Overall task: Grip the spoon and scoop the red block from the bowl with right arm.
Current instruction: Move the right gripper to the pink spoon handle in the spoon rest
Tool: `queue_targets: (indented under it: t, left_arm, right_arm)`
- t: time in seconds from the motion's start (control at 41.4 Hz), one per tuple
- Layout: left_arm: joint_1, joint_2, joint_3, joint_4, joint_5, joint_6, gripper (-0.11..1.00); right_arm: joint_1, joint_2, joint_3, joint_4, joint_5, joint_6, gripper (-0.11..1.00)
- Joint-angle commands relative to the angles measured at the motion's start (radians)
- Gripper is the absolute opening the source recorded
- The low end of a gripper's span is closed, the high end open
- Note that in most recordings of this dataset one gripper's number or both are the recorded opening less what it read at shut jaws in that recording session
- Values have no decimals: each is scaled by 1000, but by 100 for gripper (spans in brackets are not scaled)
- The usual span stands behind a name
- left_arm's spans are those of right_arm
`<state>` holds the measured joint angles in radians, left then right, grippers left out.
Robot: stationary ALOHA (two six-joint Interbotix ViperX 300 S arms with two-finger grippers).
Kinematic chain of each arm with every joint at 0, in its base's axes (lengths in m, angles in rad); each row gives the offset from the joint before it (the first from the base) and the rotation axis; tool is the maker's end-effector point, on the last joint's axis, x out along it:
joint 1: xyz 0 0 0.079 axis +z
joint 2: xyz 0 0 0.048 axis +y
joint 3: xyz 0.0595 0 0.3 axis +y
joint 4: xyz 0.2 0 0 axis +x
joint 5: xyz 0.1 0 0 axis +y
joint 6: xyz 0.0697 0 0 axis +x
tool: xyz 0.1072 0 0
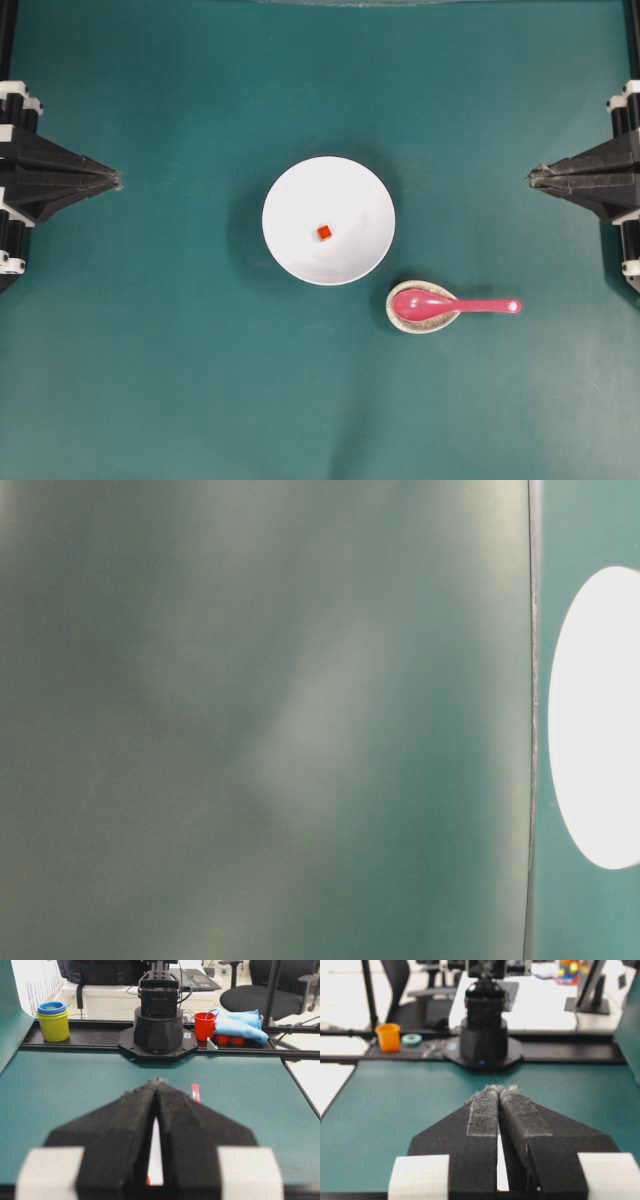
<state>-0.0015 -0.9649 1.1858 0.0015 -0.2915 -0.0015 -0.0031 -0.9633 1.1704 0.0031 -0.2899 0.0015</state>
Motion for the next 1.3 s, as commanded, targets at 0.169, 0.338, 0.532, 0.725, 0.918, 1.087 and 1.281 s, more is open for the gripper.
queue_targets:
  t: [0.169, 0.338, 0.532, 0.725, 0.918, 1.087, 1.281]
  left_arm:
    - [-3, 8, -31, 3, 173, -12, 0]
    - [-3, 14, -31, 3, 195, -11, 0]
    - [-3, 11, -32, 2, 196, -12, 0]
    - [-3, 11, -40, 2, 196, -11, 0]
    - [-3, 14, -40, 3, 201, -9, 0]
    - [-3, 12, -40, 3, 207, -9, 0]
    - [-3, 14, -40, 3, 209, -6, 0]
  right_arm:
    - [6, 12, -26, 12, 123, 18, 0]
    - [6, 12, -29, 18, 137, 18, 0]
    - [6, 12, -43, 18, 140, 20, 0]
    - [6, 12, -46, 32, 138, 25, 4]
    - [6, 23, -44, 61, 147, 26, 27]
    - [6, 51, -35, 89, 149, 26, 49]
    - [9, 129, -15, 100, 133, 26, 54]
